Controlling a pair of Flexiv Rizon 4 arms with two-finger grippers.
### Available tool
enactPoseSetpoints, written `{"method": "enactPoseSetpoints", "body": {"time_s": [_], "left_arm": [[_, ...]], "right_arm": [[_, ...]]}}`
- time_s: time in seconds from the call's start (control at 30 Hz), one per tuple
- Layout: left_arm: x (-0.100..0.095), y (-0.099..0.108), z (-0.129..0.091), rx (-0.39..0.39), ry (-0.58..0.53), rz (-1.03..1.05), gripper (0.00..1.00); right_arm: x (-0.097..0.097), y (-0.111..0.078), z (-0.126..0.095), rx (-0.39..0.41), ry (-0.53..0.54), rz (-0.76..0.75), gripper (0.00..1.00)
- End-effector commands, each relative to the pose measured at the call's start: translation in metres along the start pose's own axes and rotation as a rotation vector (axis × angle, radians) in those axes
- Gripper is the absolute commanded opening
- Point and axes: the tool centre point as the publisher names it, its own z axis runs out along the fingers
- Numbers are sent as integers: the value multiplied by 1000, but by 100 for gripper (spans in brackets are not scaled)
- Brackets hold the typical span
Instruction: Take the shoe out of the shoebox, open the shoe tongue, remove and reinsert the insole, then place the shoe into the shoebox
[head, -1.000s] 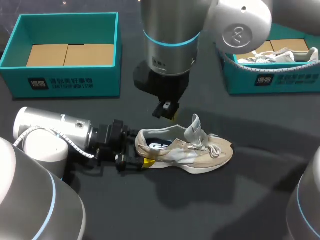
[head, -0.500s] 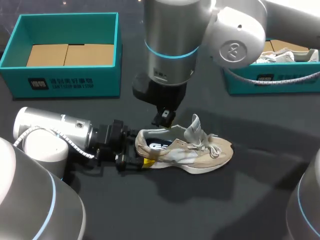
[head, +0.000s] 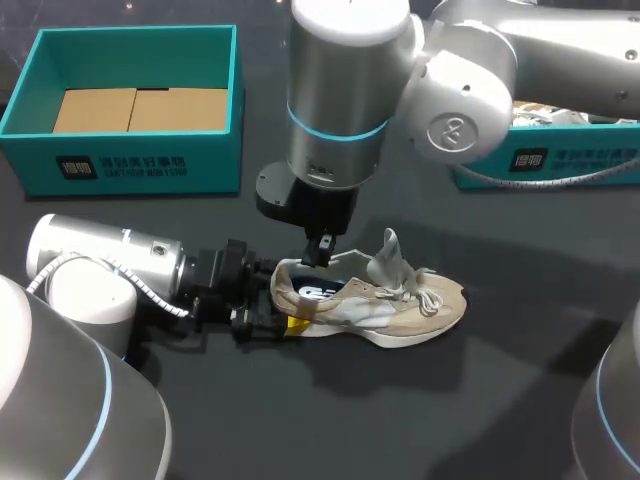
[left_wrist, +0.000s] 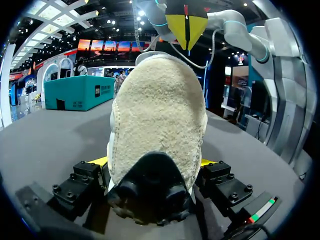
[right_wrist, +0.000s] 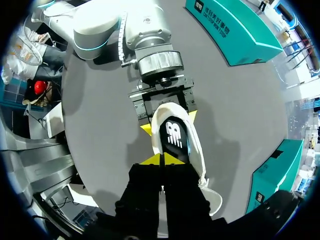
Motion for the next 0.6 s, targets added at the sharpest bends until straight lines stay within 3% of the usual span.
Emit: {"method": "enactPoseSetpoints", "body": {"time_s": [0.03,0.23,0.6], "left_arm": [[-2,5,3,0,0,0,0],[-2,5,3,0,0,0,0],[-2,5,3,0,0,0,0]], "right_arm": [[1,0,0,1,-1,1,0],[-11,6,37,2,18,-64,0],[-24,-1,67,5,7,-73,0]]}}
